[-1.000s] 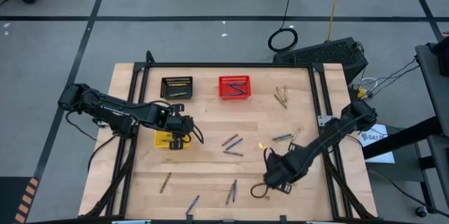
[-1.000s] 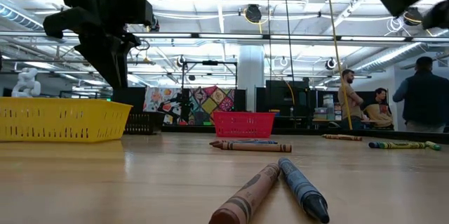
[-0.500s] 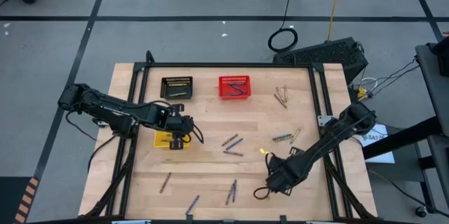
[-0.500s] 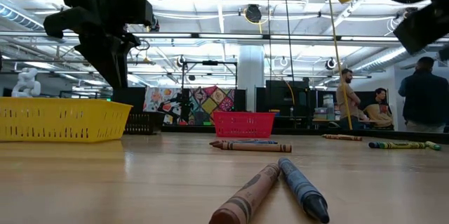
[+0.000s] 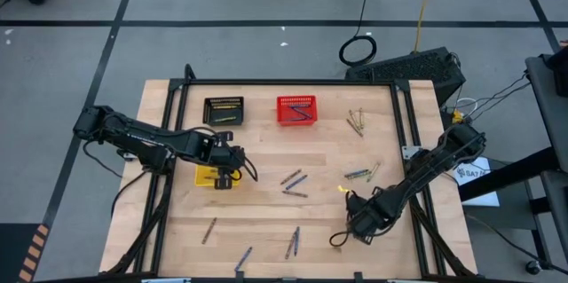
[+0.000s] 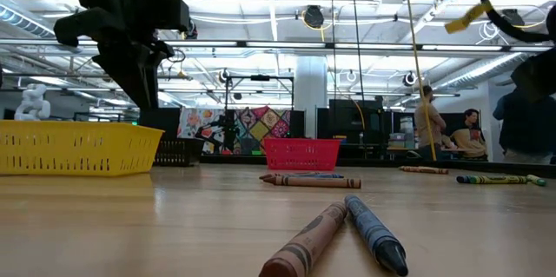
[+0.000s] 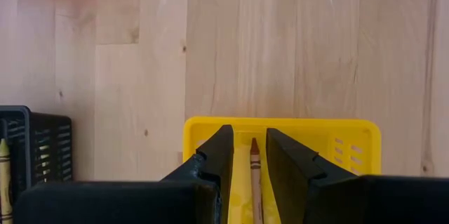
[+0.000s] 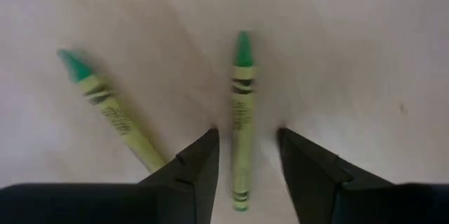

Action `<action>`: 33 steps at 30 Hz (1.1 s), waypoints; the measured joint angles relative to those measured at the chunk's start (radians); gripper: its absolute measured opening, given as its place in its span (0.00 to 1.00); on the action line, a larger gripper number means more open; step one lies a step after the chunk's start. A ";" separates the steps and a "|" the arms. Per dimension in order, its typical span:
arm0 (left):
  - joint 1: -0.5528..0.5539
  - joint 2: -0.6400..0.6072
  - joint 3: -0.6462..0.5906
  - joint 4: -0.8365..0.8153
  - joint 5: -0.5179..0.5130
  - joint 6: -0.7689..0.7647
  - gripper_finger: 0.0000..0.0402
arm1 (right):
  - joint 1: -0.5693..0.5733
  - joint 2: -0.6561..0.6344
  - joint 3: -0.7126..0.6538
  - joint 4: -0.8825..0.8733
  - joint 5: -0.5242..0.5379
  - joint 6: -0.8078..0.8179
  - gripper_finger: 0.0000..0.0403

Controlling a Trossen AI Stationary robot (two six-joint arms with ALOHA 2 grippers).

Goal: Sort crayons
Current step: Put the green crayon into the black basket

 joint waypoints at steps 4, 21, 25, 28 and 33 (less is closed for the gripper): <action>0.000 0.000 0.000 0.003 0.000 0.000 0.21 | 0.000 -0.005 -0.052 0.057 -0.001 0.021 0.34; 0.000 0.000 0.000 0.079 0.000 0.001 0.21 | 0.000 -0.003 -0.092 0.103 0.003 0.032 0.03; 0.000 0.000 0.000 0.079 0.000 0.001 0.21 | -0.002 -0.003 -0.092 0.102 0.003 0.033 0.01; 0.000 0.000 0.000 0.080 -0.010 -0.007 0.21 | -0.002 -0.017 -0.092 0.111 0.003 0.033 0.01; 0.000 0.000 0.000 0.087 -0.050 -0.075 0.21 | -0.002 -0.108 -0.099 0.123 0.046 0.071 0.00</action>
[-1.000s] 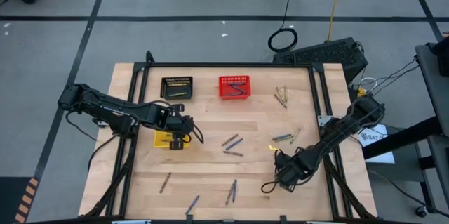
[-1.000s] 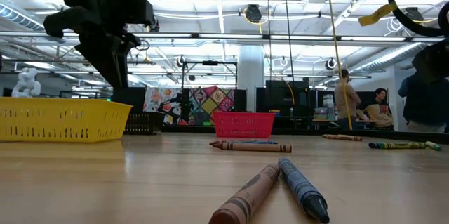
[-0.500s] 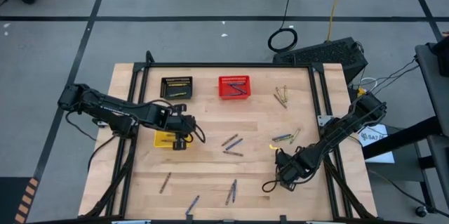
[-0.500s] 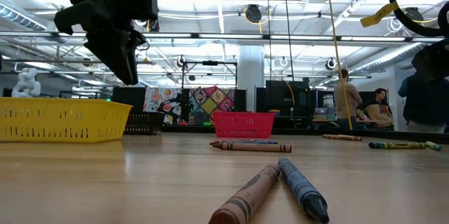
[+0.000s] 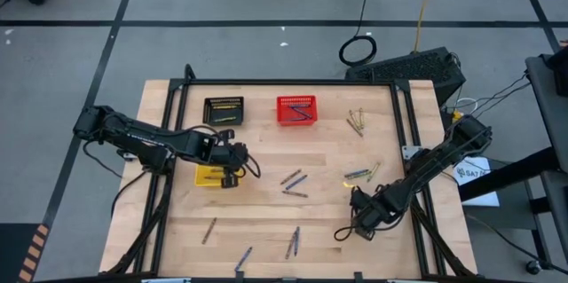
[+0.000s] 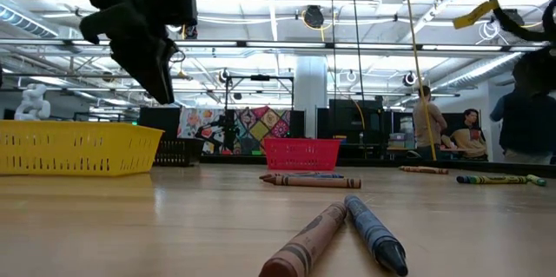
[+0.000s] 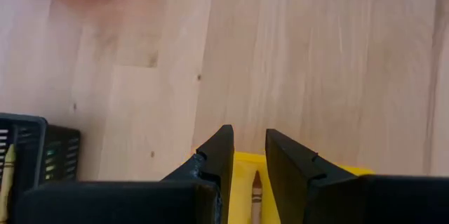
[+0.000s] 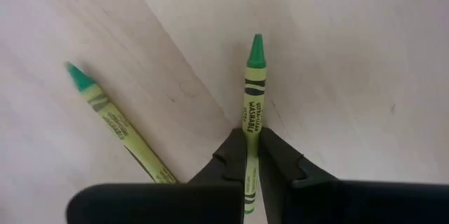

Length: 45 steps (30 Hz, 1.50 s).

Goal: Sort crayons
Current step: Put the green crayon into the black basket

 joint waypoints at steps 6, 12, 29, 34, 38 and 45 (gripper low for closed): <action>0.000 0.000 0.000 0.109 -0.002 0.004 0.21 | -0.002 -0.140 0.003 0.024 0.225 0.013 0.00; 0.000 0.000 0.000 0.254 0.000 0.081 0.21 | -0.008 -0.223 0.004 0.070 0.517 -0.052 0.00; -0.001 0.000 0.000 0.601 0.214 0.137 0.21 | -0.151 -0.236 0.005 0.686 0.850 -0.792 0.00; -0.001 0.000 0.000 0.675 0.214 0.162 0.21 | -0.211 -0.237 0.005 0.870 0.847 -1.036 0.00; -0.001 0.000 0.000 0.725 0.240 0.163 0.21 | -0.262 -0.235 0.005 0.961 0.787 -1.114 0.00; 0.002 0.000 0.000 0.805 0.252 0.161 0.21 | -0.321 -0.184 0.006 1.127 0.653 -1.214 0.00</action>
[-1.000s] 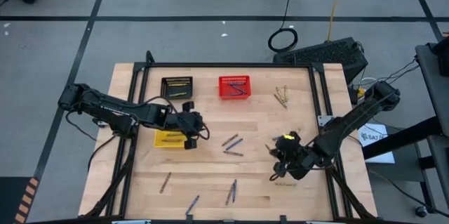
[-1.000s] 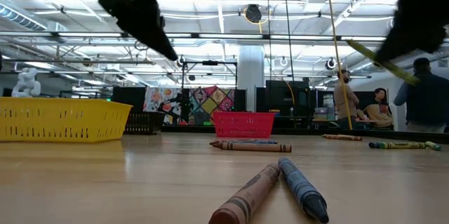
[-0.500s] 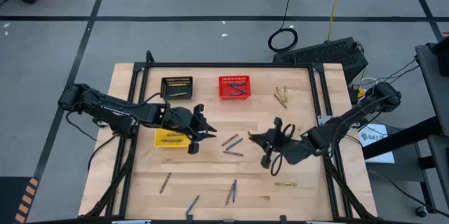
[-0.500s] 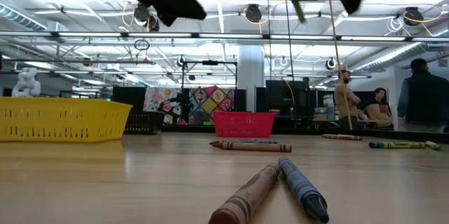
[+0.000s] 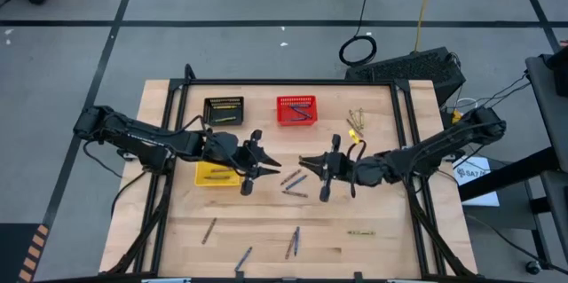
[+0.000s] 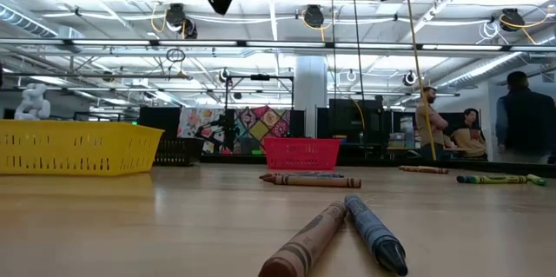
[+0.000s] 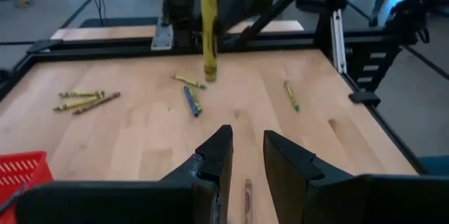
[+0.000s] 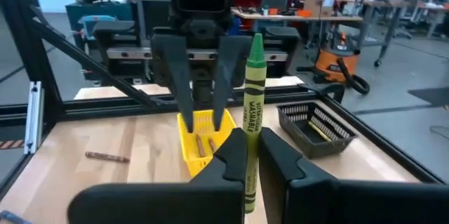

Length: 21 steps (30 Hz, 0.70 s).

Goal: Sort crayons
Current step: Put the green crayon into the black basket

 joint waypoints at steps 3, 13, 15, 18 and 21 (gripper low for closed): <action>0.007 0.000 0.000 0.023 0.000 -0.001 0.21 | -0.013 0.027 0.000 0.045 -0.043 -0.004 0.00; 0.053 0.001 0.000 0.057 0.047 -0.009 0.21 | -0.048 0.110 0.000 0.160 -0.099 -0.030 0.00; 0.053 0.007 0.000 0.065 0.057 -0.009 0.21 | -0.055 0.110 0.000 0.161 -0.099 -0.030 0.00; 0.053 0.027 0.000 0.099 0.080 -0.009 0.21 | -0.065 0.110 0.000 0.169 -0.107 -0.030 0.00; 0.055 0.057 0.000 0.145 0.094 -0.009 0.21 | -0.072 0.110 0.000 0.176 -0.145 -0.030 0.00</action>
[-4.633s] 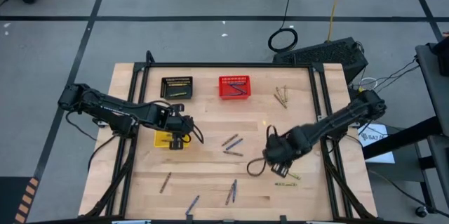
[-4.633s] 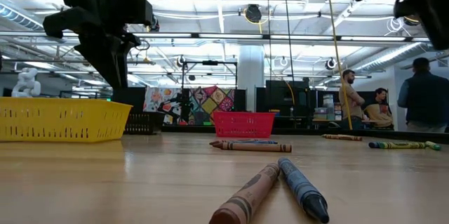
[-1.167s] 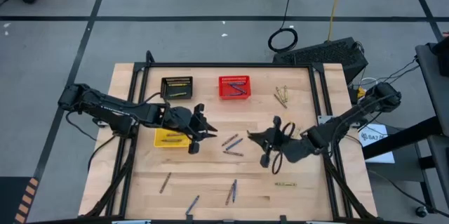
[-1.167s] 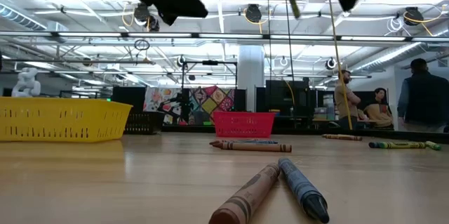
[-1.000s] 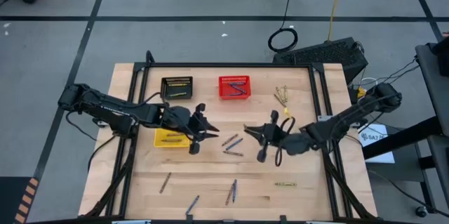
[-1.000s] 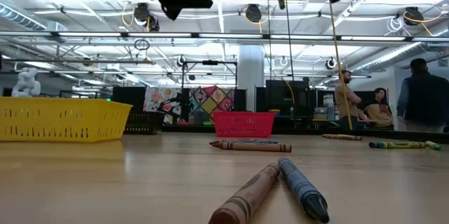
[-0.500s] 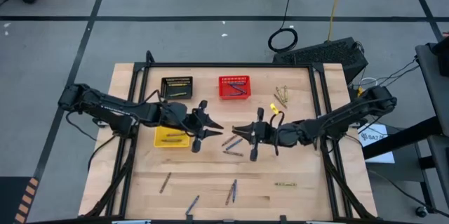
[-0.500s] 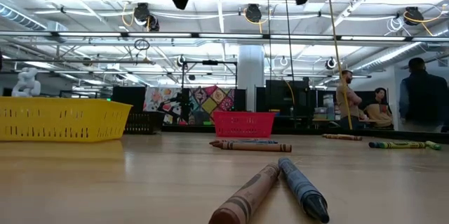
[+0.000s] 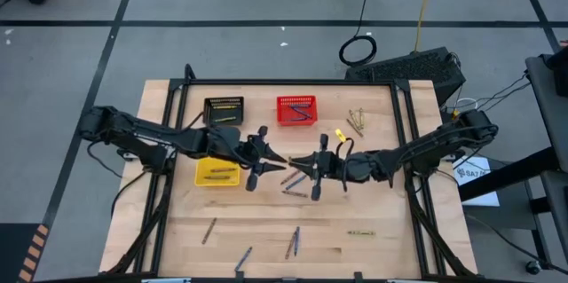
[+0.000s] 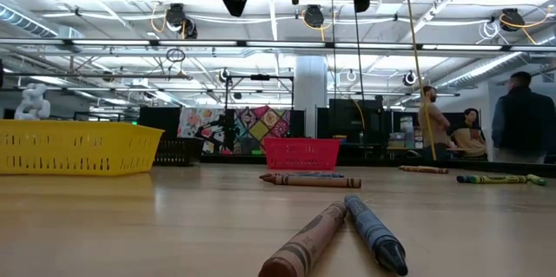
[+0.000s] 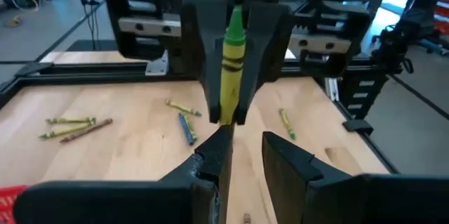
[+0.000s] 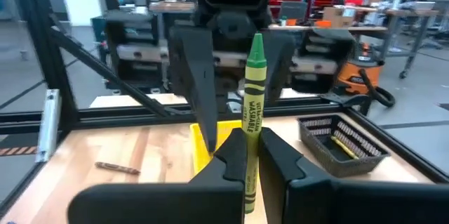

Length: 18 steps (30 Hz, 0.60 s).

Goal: Sort crayons
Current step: Put the green crayon into the black basket

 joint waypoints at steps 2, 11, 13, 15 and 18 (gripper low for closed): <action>0.005 0.018 0.000 0.009 0.000 0.000 0.21 | 0.000 0.000 0.000 -0.001 -0.005 0.000 0.00; 0.045 0.017 0.000 0.047 0.006 0.001 0.21 | -0.001 -0.001 0.000 -0.011 -0.006 0.006 0.00; 0.050 0.017 0.000 0.056 0.031 0.000 0.21 | -0.001 -0.001 0.000 -0.013 -0.006 0.005 0.00; 0.051 0.017 0.000 0.056 0.042 0.000 0.21 | -0.001 -0.001 0.000 -0.025 -0.006 0.005 0.00; 0.051 0.017 0.000 0.067 0.049 0.000 0.21 | -0.001 -0.001 0.000 -0.032 -0.006 0.005 0.00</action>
